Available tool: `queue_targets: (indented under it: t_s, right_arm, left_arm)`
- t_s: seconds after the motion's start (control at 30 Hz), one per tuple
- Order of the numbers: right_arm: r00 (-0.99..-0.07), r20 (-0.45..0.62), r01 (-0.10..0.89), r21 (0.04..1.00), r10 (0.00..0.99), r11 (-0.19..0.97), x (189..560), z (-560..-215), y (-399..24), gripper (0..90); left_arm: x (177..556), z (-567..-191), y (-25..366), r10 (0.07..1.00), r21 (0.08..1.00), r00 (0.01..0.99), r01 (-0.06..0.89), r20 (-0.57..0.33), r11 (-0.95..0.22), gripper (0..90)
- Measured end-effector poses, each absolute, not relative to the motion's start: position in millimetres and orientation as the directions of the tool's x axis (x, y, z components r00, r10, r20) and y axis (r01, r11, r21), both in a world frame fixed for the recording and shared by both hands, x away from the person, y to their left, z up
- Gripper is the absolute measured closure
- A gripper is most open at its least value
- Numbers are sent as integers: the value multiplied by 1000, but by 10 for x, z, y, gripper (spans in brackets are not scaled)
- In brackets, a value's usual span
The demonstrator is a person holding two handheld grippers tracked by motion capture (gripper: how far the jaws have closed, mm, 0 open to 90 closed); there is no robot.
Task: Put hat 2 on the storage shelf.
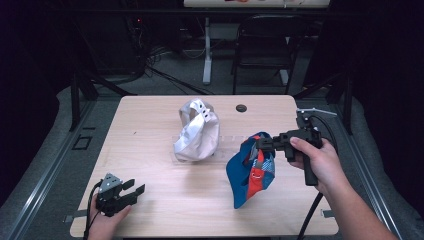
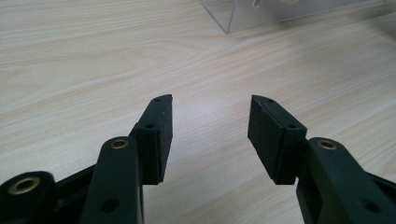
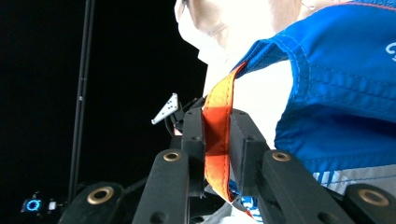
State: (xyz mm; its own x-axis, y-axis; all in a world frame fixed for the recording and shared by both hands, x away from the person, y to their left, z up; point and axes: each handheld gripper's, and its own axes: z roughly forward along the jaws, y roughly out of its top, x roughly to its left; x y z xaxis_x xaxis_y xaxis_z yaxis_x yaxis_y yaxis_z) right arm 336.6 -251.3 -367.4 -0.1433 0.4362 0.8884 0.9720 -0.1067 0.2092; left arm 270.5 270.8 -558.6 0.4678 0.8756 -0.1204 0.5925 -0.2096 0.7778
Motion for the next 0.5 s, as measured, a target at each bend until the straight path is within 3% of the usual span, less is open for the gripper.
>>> queue_targets:
  t_s: [0.5]
  right_arm:
    - [-144, 910, 964, 218, 388, -153, 3385, -3557, -2603, 777]
  left_arm:
    - [2708, -5588, 2707, 875, 776, 469, 594, -120, -212, 505]
